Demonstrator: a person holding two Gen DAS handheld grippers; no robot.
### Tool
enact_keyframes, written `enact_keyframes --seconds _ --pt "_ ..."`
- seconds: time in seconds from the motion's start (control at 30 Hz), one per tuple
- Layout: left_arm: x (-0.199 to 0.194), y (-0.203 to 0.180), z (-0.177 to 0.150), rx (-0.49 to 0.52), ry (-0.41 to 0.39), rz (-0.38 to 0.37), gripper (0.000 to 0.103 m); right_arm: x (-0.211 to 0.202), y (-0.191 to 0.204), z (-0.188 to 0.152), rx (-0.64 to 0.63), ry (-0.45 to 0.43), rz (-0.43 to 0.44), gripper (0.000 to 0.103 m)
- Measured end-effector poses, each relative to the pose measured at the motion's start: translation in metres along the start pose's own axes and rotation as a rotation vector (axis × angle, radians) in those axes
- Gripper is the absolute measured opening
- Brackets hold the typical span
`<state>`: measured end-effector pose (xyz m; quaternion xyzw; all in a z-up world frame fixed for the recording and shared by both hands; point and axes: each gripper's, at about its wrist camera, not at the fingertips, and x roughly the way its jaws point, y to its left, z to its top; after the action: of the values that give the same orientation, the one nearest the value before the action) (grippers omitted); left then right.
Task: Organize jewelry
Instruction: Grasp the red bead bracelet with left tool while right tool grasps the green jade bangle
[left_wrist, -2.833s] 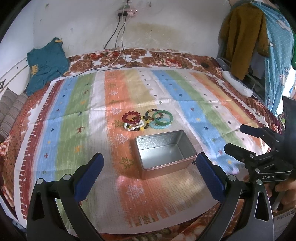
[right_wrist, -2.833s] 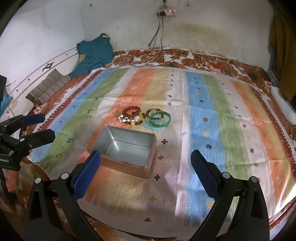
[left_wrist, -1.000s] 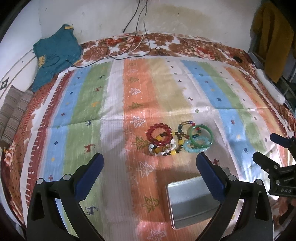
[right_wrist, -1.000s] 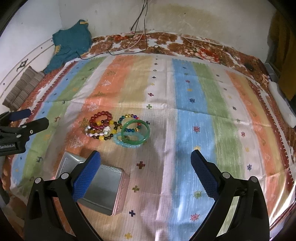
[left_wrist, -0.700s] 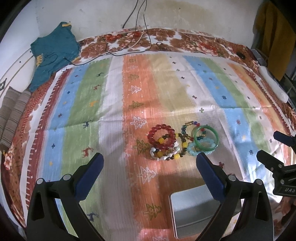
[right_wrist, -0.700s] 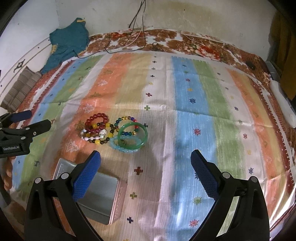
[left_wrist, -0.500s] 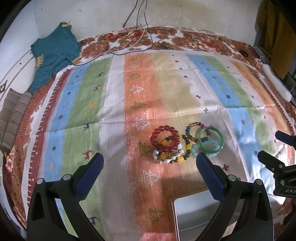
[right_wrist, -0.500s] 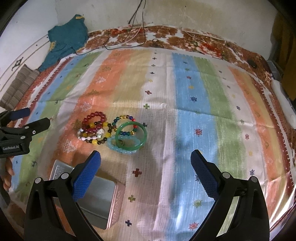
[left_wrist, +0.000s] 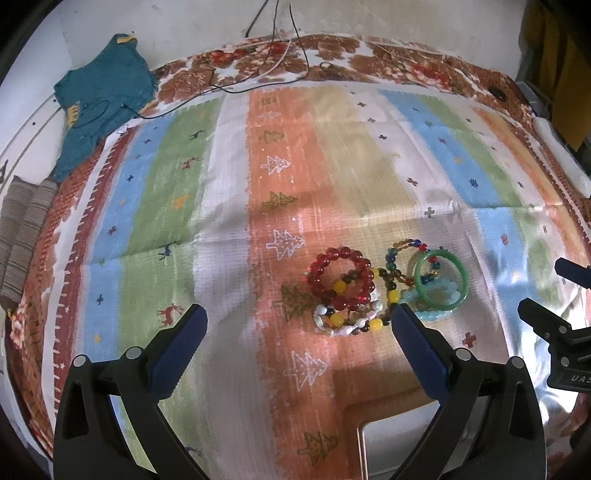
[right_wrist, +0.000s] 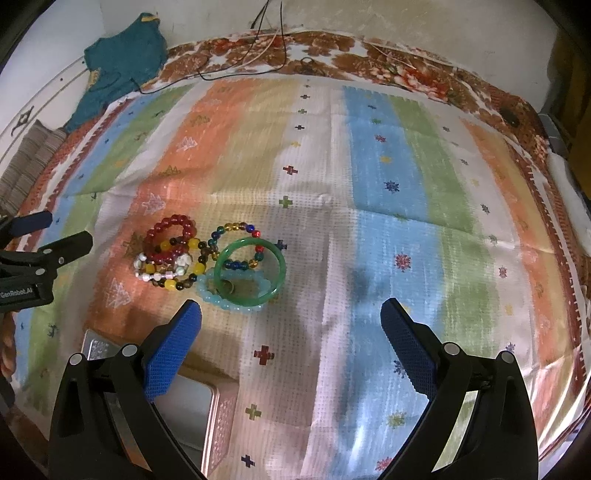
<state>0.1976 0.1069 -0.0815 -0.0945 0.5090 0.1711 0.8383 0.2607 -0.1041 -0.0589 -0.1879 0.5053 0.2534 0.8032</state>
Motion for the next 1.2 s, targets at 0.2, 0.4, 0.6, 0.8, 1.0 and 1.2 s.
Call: enact_keyframes --seconds 0.2,0.4,0.6,0.8,1.0,1.2 --pt "0.017 0.002 0.006 -0.001 0.032 -0.012 0.097 0.013 -0.001 0.007 0.002 0.023 -0.001 0.098" --pt "0.049 0.009 0.009 -0.004 0.093 -0.002 0.097 0.034 -0.003 0.012 0.004 0.066 -0.017 0.098" --pt "0.073 0.014 0.012 -0.002 0.136 -0.001 0.096 0.053 -0.006 0.017 0.01 0.098 -0.025 0.098" --pt "0.083 0.012 0.017 -0.003 0.145 -0.01 0.093 0.069 -0.006 0.019 0.012 0.131 -0.032 0.098" --pt "0.095 0.012 0.022 -0.003 0.16 -0.015 0.088 0.076 -0.004 0.025 0.014 0.144 -0.022 0.096" --pt "0.104 0.008 0.023 0.012 0.173 -0.014 0.085 0.083 0.004 0.03 -0.016 0.148 -0.026 0.093"
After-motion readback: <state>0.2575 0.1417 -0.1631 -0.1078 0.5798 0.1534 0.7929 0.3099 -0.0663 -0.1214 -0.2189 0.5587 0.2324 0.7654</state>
